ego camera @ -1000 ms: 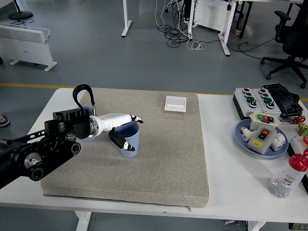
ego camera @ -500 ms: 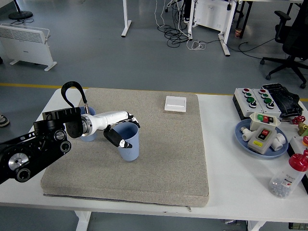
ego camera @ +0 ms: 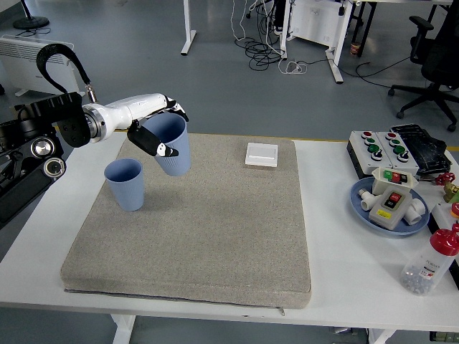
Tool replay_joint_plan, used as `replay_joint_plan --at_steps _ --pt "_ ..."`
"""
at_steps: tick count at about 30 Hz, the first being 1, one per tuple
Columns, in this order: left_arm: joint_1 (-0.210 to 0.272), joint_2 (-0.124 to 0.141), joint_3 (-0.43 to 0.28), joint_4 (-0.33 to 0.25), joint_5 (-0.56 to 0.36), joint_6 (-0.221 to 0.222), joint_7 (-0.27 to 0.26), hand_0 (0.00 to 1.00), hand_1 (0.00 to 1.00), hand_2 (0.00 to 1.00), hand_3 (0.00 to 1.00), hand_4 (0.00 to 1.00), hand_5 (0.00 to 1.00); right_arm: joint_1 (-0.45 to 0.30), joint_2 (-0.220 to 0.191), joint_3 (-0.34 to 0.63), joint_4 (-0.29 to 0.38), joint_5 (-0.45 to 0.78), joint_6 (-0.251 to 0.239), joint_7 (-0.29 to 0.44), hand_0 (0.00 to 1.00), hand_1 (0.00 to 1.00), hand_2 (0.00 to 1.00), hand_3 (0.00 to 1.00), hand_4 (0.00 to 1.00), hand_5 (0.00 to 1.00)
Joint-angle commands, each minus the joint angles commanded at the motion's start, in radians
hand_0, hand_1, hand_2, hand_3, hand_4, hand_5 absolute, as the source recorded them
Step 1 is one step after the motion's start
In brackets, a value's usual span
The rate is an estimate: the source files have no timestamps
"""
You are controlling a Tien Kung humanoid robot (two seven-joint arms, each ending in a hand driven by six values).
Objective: Push cup pick cup insert cup
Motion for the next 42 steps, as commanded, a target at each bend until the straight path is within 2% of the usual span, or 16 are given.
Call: replay_joint_plan --at_steps 4,14,22,34,35,40,41,42 --pt "-0.016 0.001 -0.017 0.085 0.015 -0.005 0.002 0.415 0.48 0.466 0.456 0.478 0.002 0.001 -0.001 -0.002 0.0 0.005 -0.001 0.0 0.725 0.649 0.65 0.579 0.127 0.474" --pt "-0.031 -0.002 0.003 0.201 0.016 -0.01 0.001 0.415 0.486 0.468 0.461 0.487 0.002 0.006 -0.002 -0.002 0.0 0.006 -0.001 0.002 0.725 0.649 0.651 0.579 0.127 0.474" --pt "-0.025 -0.02 0.036 0.261 0.016 -0.007 -0.009 0.413 0.485 0.47 0.464 0.486 0.002 0.007 -0.001 -0.006 0.0 0.008 -0.001 0.0 0.725 0.649 0.65 0.579 0.127 0.473" --pt "-0.015 -0.03 0.065 0.296 0.012 -0.006 -0.016 0.407 0.486 0.473 0.466 0.515 0.002 0.008 -0.001 -0.011 0.0 0.013 0.0 0.002 0.725 0.65 0.651 0.579 0.126 0.474" --pt "-0.015 -0.032 0.064 0.301 0.012 -0.006 -0.018 0.38 0.488 0.48 0.481 0.574 0.002 0.008 -0.001 -0.011 0.0 0.013 0.0 0.002 0.725 0.649 0.651 0.579 0.126 0.473" --pt "-0.009 -0.04 0.069 0.322 0.003 -0.003 -0.028 0.38 0.488 0.48 0.481 0.574 0.002 0.009 -0.002 -0.013 0.0 0.014 0.0 0.002 0.725 0.649 0.651 0.579 0.126 0.473" --pt "-0.008 -0.042 0.073 0.328 -0.007 -0.003 -0.028 0.307 0.466 0.474 0.488 0.769 0.146 0.009 -0.001 -0.013 0.0 0.015 0.0 0.002 0.725 0.649 0.652 0.579 0.126 0.474" --pt "-0.008 -0.044 0.076 0.332 -0.014 -0.003 -0.028 0.307 0.466 0.474 0.488 0.769 0.146 0.009 -0.001 -0.013 0.0 0.016 -0.001 0.002 0.725 0.649 0.652 0.579 0.126 0.474"
